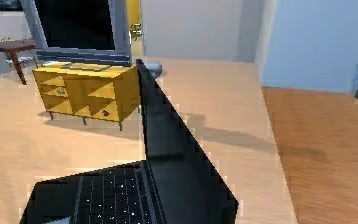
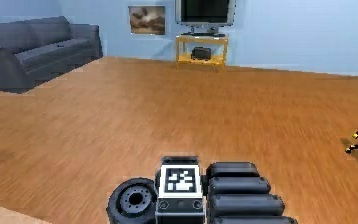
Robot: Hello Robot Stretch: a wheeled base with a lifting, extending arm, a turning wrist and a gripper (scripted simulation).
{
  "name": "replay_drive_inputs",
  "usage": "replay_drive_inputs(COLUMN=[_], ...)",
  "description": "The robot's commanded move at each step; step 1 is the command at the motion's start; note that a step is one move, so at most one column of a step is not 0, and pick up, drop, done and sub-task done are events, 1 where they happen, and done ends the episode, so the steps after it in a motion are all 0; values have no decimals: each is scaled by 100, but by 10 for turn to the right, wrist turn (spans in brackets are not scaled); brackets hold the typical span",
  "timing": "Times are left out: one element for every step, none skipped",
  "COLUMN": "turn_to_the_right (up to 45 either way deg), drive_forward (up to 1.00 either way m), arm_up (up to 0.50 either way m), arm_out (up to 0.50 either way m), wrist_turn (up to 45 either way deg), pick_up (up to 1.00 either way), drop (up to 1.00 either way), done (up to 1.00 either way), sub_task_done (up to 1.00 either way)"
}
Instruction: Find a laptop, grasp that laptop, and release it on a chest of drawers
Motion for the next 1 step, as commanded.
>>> replay_drive_inputs(turn_to_the_right=[0], drive_forward=[100], arm_up=[0], arm_out=[0], wrist_turn=[0], pick_up=[0], drop=[0], done=[0], sub_task_done=[0])
